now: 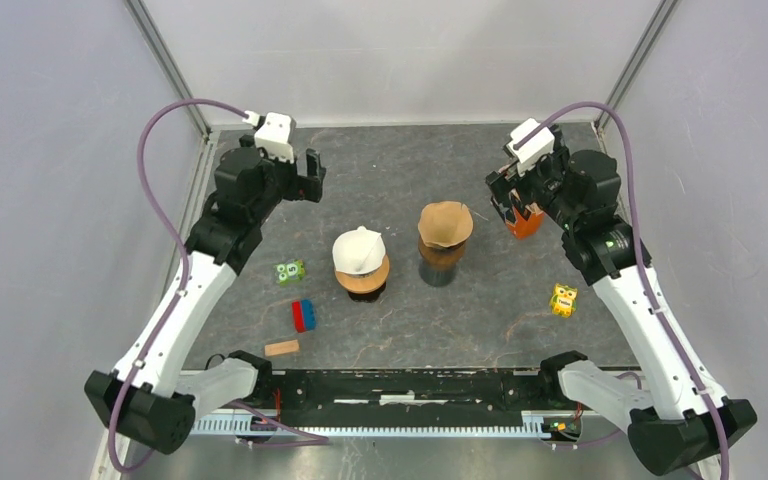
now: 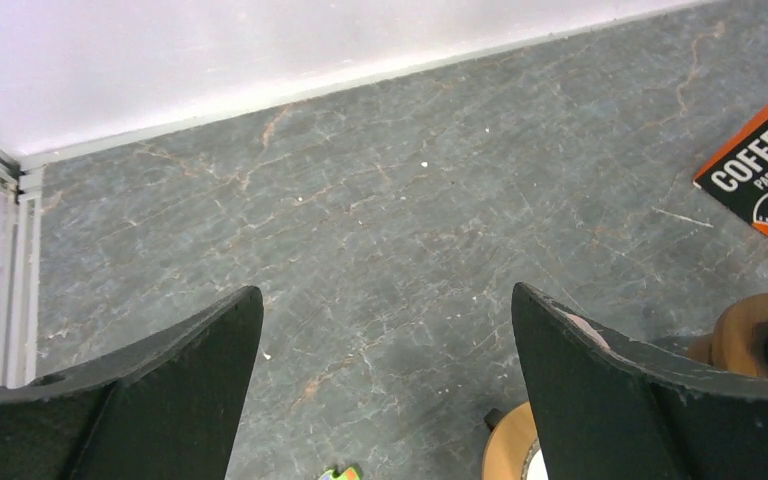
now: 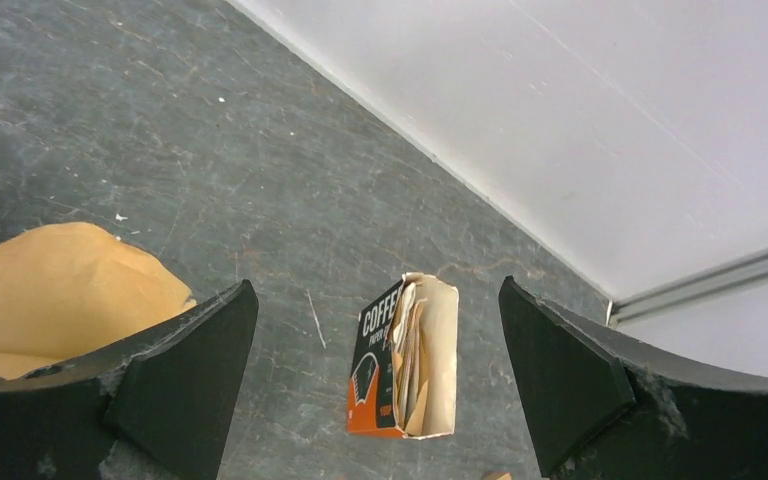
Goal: Place the coffee filter in the dripper
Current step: Reset both arms
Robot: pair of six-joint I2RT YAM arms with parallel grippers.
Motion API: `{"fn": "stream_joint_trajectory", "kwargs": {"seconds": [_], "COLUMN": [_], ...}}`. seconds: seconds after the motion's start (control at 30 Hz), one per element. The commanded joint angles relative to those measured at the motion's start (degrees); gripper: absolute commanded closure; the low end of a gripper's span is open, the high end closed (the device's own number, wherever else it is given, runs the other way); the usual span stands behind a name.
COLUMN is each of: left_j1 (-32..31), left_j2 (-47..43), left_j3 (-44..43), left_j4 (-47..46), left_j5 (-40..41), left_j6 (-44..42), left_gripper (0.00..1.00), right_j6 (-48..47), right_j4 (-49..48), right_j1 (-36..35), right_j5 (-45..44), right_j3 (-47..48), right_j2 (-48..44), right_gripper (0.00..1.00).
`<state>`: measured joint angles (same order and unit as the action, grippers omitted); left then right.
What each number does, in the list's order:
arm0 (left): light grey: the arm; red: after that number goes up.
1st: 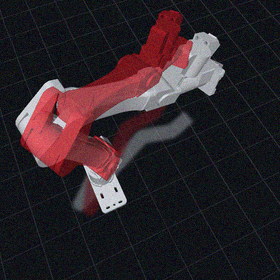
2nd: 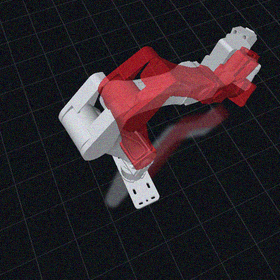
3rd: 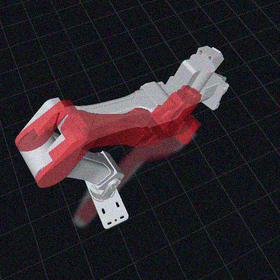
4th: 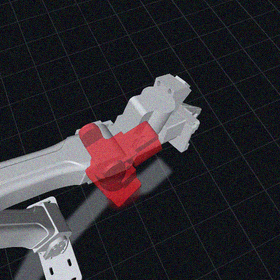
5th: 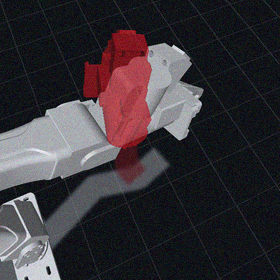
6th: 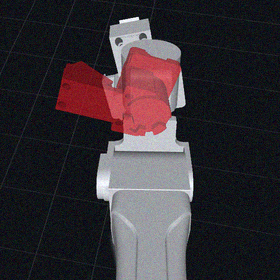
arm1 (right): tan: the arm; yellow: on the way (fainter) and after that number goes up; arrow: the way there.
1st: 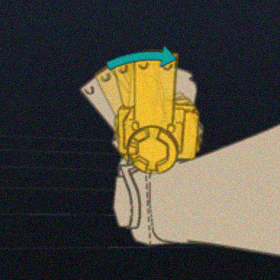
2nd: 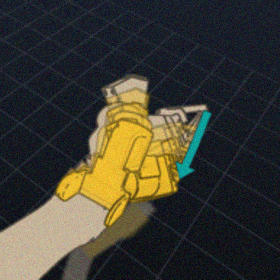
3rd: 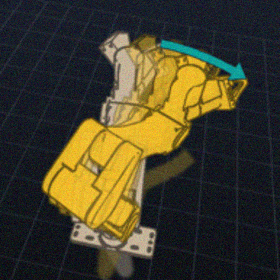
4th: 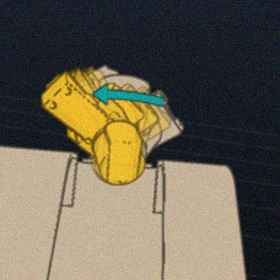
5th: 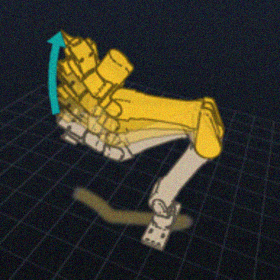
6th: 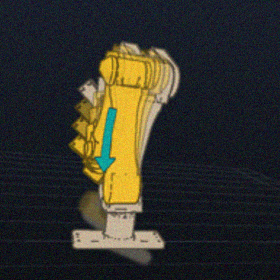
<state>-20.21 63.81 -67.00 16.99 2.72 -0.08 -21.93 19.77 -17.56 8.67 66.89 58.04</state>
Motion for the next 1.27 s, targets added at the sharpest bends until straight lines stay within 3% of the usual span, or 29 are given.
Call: {"fn": "stream_joint_trajectory", "kwargs": {"seconds": [0.0,0.27,0.7,1.23], "left_j1": [1.26,1.69,1.67,1.67], "left_j2": [-5.47,-9.05,-15.18,-13.23], "left_j3": [3.17,6.88,5.21,4.33], "left_j4": [-6.84,-10.50,-1.70,-1.10], "left_j5": [0.26,2.49,-0.99,-4.14], "left_j6": [0.27,-3.71,-3.24,-0.93], "left_gripper": [0.00,0.00,0.00,0.00], "right_j6": [2.48,1.75,1.71,3.12], "right_j4": [-7.42,-9.72,-10.59,-10.20], "right_j1": [0.07,0.03,1.31,2.69], "right_j5": [-4.78,-6.79,-8.31,-5.08], "right_j3": [-3.36,-4.68,-10.32,-10.75], "right_j2": [-1.98,-3.25,-8.58,-7.73], "right_gripper": [0.02,0.02,0.02,0.02]}}
